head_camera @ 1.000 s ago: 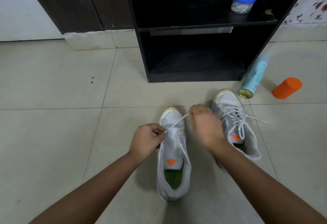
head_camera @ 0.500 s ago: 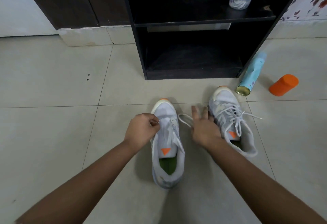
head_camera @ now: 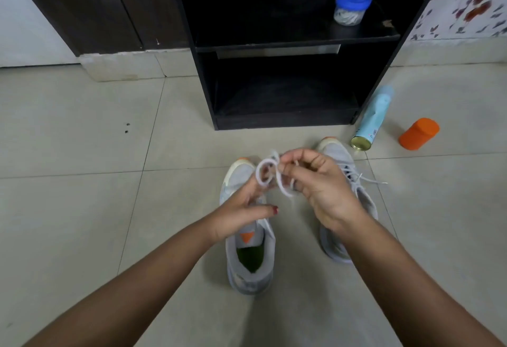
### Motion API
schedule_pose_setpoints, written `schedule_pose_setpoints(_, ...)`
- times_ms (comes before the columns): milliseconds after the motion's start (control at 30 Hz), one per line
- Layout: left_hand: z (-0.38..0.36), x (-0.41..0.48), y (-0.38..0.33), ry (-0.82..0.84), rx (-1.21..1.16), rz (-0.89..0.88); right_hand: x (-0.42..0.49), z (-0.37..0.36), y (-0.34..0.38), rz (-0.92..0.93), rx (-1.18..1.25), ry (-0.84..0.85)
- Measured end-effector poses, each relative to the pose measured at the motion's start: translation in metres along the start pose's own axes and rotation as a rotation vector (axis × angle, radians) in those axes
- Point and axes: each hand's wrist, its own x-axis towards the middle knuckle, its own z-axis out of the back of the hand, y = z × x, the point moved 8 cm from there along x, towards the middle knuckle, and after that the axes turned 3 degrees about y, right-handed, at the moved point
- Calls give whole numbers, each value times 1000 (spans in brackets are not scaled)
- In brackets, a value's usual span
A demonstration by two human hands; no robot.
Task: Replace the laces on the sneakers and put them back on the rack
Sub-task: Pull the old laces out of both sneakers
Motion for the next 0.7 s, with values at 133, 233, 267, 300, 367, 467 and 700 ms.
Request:
schedule_pose_setpoints(133,-7,1,-3,-15,-33,67,3,25,24,-61,434,-148)
schedule_pose_setpoints(233,9,-2,-7,-103,-10,35,2,35,16,-91,581,-226)
schedule_pose_setpoints(267,8,-3,-9,-88,10,28,1,28,11,-111,586,-194)
schedule_pose_setpoints(300,3,0,-11,-54,38,16,0,16,8,-127,573,-138)
schedule_pose_setpoints(367,-15,8,-18,6,82,11,-4,-12,9,-128,518,-8)
schedule_pose_setpoints(467,-30,14,-23,31,25,33,-7,-27,28,-68,488,57)
schedule_pose_setpoints(700,52,-26,-18,-489,-457,-71,-5,81,14,-35,-21,-443)
